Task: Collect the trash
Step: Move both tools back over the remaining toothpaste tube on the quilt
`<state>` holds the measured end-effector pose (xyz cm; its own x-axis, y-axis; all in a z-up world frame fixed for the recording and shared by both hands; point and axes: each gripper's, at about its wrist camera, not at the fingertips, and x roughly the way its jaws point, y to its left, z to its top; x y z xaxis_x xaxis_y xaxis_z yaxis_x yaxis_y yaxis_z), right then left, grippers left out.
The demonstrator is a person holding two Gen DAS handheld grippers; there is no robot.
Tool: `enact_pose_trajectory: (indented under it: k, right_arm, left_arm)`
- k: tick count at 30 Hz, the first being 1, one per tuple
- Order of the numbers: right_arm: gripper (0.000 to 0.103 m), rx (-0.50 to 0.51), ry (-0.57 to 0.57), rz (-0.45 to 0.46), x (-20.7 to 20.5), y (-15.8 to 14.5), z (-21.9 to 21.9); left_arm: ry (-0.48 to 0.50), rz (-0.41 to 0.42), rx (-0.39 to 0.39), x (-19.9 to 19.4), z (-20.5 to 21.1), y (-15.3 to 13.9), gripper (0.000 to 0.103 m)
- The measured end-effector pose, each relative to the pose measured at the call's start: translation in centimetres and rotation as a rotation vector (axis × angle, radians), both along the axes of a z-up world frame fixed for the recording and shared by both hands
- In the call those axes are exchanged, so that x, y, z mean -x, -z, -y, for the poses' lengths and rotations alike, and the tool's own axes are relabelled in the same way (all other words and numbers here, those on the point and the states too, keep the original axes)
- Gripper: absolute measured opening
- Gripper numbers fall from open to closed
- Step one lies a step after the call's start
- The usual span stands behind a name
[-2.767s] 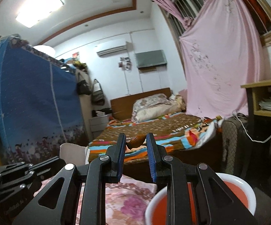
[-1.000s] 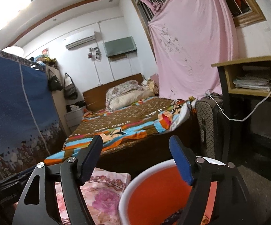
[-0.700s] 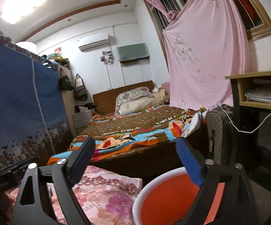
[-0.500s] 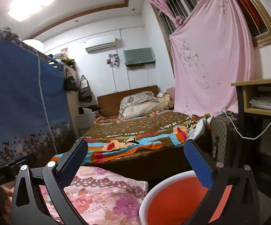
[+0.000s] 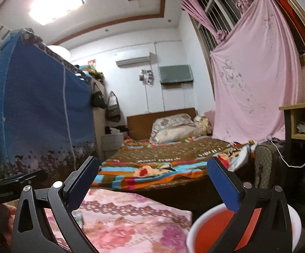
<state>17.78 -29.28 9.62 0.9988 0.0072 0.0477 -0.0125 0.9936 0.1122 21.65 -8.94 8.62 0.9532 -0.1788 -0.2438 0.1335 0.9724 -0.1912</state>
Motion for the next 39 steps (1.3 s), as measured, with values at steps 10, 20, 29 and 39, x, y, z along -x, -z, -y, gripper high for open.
enact_pose_trajectory:
  k: [10,20,29,39]
  right_arm:
    - [0.103,0.012,-0.077,0.061,0.5,-0.2,-3.2]
    - [0.103,0.066,-0.219,-0.053,-2.3,0.3,-8.9]
    - [0.102,0.166,-0.276,-0.377,-8.7,2.3,-13.8]
    - [0.060,0.243,-0.348,-0.743,-14.2,7.5,-15.9]
  left_arm:
    - [-0.109,0.079,-0.062,2.9,-4.8,-0.4,0.092]
    - [-0.184,0.056,-0.118,4.0,-11.7,0.4,0.092]
    - [-0.134,-0.107,-0.124,-0.5,-14.7,2.5,0.090]
    - [-0.042,-0.354,-0.172,-6.4,-14.9,5.2,0.069]
